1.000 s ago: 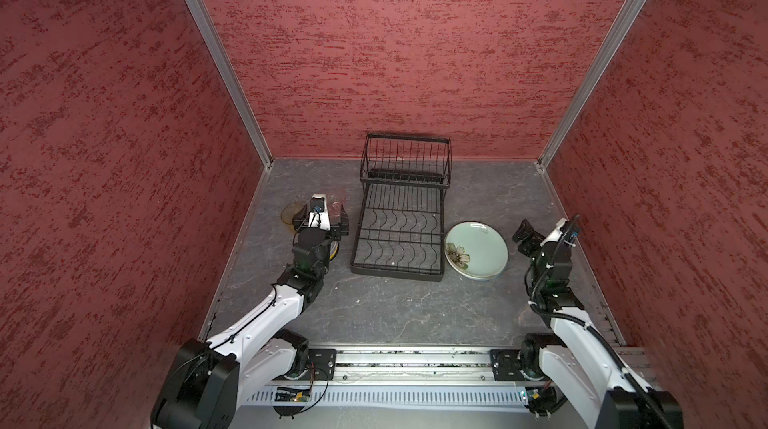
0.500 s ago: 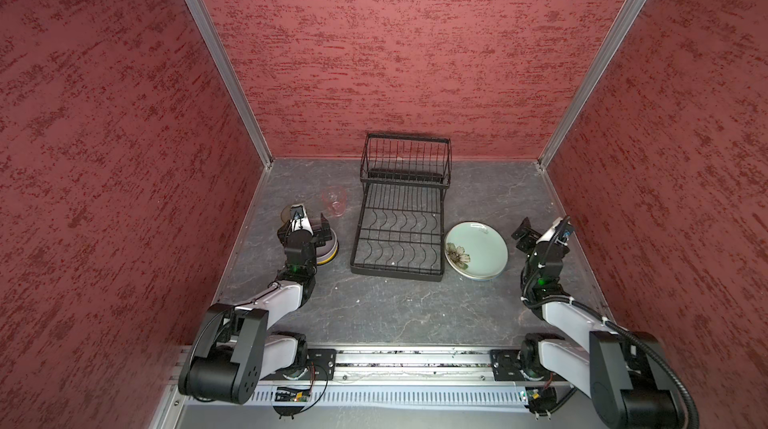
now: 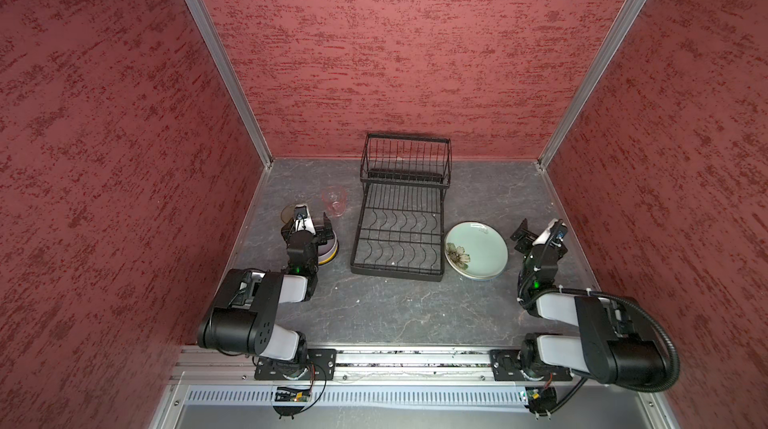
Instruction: Unload the mixed dishes from the dish rack
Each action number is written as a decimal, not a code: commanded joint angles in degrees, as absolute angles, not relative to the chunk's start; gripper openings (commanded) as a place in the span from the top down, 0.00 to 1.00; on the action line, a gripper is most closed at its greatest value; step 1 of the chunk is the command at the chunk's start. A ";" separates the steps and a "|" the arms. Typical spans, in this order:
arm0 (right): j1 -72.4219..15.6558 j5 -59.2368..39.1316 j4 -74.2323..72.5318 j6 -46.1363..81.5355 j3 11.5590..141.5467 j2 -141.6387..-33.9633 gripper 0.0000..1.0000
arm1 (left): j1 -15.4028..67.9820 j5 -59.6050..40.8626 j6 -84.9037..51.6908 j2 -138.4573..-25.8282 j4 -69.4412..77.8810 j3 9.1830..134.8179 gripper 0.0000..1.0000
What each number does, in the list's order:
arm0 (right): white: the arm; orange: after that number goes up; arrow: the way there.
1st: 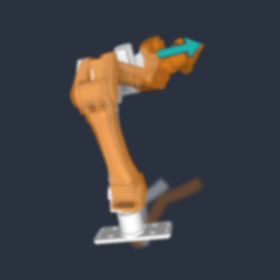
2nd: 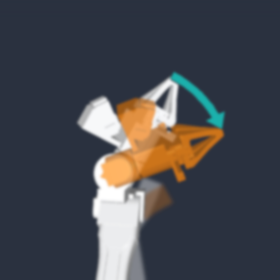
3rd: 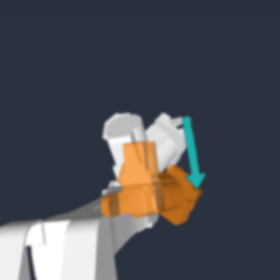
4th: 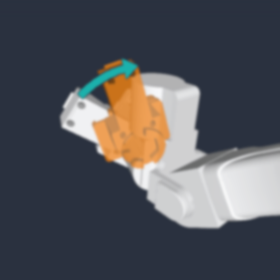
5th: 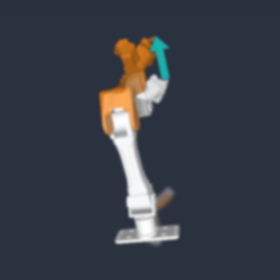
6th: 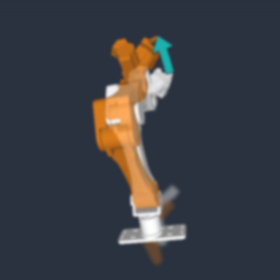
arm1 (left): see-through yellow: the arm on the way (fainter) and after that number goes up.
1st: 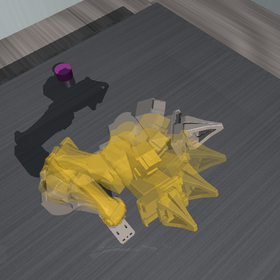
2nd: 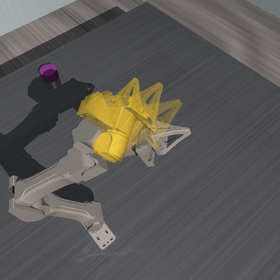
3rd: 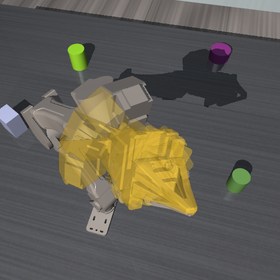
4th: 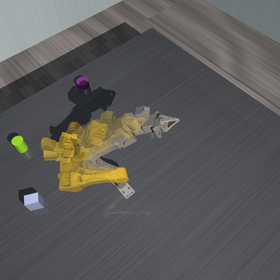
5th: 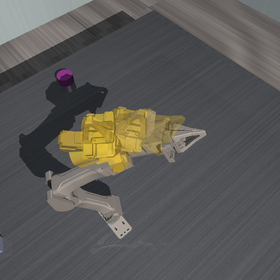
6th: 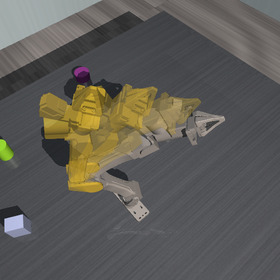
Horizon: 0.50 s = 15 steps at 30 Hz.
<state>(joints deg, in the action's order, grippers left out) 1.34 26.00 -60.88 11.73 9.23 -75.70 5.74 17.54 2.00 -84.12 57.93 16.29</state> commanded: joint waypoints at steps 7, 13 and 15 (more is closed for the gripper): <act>1.53 24.18 -69.74 8.19 9.07 -78.90 0.01 | 5.12 12.71 3.61 -85.34 65.61 13.45 0.01; 1.53 14.70 -69.31 4.36 11.62 -82.53 0.01 | 3.89 8.52 3.48 -87.27 66.24 13.61 0.01; 1.55 12.40 -69.01 3.43 12.67 -84.44 0.01 | 3.99 7.76 4.55 -89.51 67.06 14.77 0.01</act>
<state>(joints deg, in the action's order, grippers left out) 1.34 18.31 -66.65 6.87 10.52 -82.50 4.32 10.83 3.36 -87.09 66.28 14.06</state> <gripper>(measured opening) 0.990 0.994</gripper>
